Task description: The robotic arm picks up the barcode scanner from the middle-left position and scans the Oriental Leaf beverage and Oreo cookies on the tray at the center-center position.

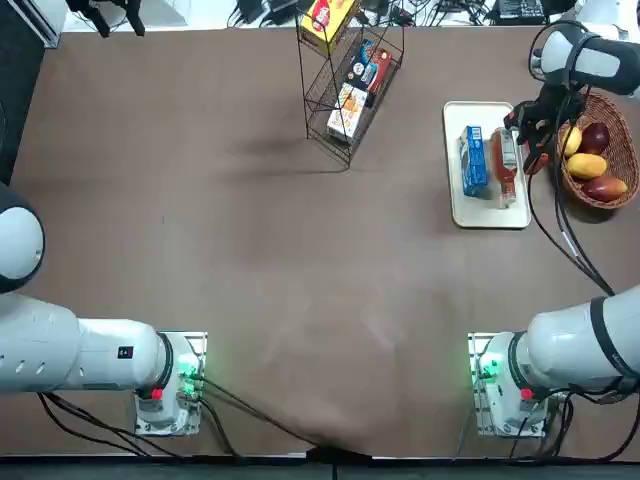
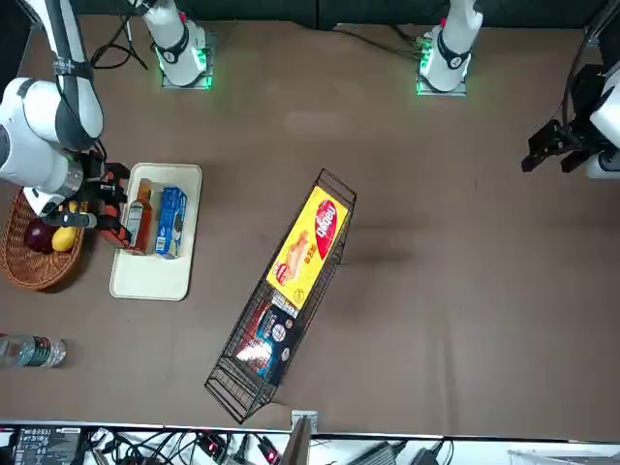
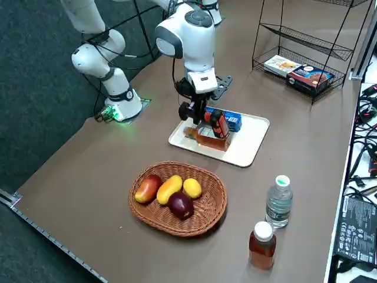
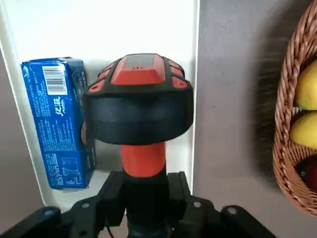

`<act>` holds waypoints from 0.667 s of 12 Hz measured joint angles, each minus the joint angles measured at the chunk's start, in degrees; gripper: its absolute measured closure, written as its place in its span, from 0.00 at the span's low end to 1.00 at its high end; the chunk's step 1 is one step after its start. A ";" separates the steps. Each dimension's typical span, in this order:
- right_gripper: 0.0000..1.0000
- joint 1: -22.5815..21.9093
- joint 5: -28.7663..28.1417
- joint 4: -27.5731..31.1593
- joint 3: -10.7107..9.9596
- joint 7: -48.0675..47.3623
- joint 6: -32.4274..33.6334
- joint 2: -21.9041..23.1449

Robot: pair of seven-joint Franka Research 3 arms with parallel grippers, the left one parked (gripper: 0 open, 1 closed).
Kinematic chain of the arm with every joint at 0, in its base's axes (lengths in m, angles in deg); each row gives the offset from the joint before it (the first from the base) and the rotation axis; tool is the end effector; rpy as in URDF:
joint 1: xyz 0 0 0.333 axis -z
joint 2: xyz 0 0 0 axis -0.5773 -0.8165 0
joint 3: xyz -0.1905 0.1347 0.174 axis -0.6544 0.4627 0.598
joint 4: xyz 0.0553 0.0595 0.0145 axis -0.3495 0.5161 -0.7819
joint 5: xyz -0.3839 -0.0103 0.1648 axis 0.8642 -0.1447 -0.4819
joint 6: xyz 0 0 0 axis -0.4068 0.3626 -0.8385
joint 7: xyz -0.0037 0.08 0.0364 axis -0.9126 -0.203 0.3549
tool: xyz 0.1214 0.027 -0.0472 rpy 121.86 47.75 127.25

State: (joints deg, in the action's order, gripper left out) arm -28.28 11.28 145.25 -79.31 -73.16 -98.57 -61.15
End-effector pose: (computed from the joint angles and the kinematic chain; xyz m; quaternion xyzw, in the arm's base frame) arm 0.5442 -0.0878 0.2626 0.9958 -0.0241 -0.0885 0.0009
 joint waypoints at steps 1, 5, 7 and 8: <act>0.57 0.00 0.00 0.00 0.00 0.00 -0.01 -0.03; 0.57 -0.06 0.00 0.00 0.19 0.00 -0.09 -0.59; 0.57 -0.09 0.00 0.00 0.28 0.00 -0.22 -0.80; 0.57 -0.09 0.00 0.00 0.28 0.00 -0.27 -0.83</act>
State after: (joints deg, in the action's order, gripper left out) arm -28.37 11.28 145.24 -79.02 -73.15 -98.83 -61.98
